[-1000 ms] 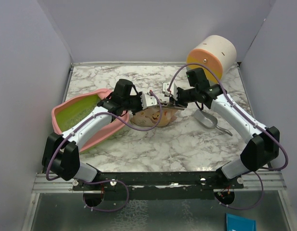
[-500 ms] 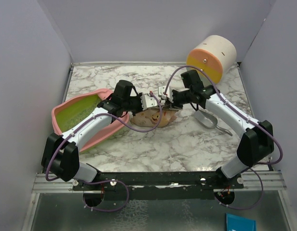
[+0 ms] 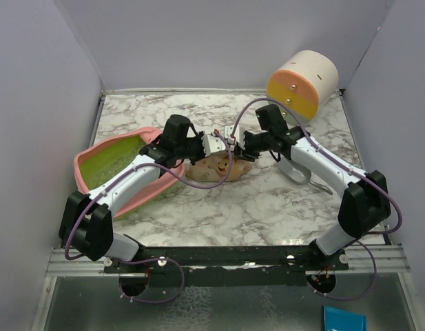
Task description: Fill the litter box with clean litter
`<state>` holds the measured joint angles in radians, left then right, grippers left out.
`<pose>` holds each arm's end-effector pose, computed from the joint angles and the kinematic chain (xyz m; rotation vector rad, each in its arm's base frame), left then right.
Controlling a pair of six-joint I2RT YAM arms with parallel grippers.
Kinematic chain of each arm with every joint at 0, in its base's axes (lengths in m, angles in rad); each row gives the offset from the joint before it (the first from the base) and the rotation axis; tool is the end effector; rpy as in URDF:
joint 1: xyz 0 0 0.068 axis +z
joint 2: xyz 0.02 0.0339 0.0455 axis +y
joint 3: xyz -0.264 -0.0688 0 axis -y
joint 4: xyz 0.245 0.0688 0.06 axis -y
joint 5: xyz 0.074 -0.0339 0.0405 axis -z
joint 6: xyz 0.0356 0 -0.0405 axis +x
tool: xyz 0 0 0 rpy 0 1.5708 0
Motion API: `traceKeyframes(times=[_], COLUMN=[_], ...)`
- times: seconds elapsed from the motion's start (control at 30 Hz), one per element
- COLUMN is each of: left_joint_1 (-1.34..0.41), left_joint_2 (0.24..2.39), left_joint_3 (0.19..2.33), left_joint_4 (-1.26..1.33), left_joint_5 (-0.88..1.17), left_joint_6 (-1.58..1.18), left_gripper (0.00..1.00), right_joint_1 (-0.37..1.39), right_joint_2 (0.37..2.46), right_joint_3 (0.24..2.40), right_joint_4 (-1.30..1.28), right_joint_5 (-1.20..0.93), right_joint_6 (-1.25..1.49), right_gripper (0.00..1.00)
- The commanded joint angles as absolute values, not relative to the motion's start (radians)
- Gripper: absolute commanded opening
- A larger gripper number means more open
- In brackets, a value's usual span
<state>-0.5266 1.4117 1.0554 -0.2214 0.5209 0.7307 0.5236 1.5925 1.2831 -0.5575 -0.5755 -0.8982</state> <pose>0.2648 -0.1744 0.2877 1.4603 1.4998 -0.4349 0.2887 0.1891 0.2808 -1.6936 1.5829 0.5125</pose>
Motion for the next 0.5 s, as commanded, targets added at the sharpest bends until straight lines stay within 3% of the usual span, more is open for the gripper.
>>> traceKeyframes(times=[0.0,0.3,0.47], left_joint_1=[-0.546,-0.546,-0.542], left_joint_2=[1.382,1.361,1.273], left_joint_3=[1.088,1.141,1.074], left_joint_4=[-0.098,-0.051,0.019], left_joint_5=[0.468,0.179,0.089], left_joint_6=[0.617,0.260,0.094], left_gripper=[0.12,0.38,0.41], right_joint_1=[0.532,0.532,0.530], right_joint_2=[1.567,1.359,1.284], right_joint_3=[1.285,1.190,1.195], right_joint_4=[-0.524,-0.295,-0.196], right_joint_5=[-0.509,-0.419,-0.172], right_joint_6=[-0.830,-0.607,-0.311], right_gripper=[0.39,0.44,0.51])
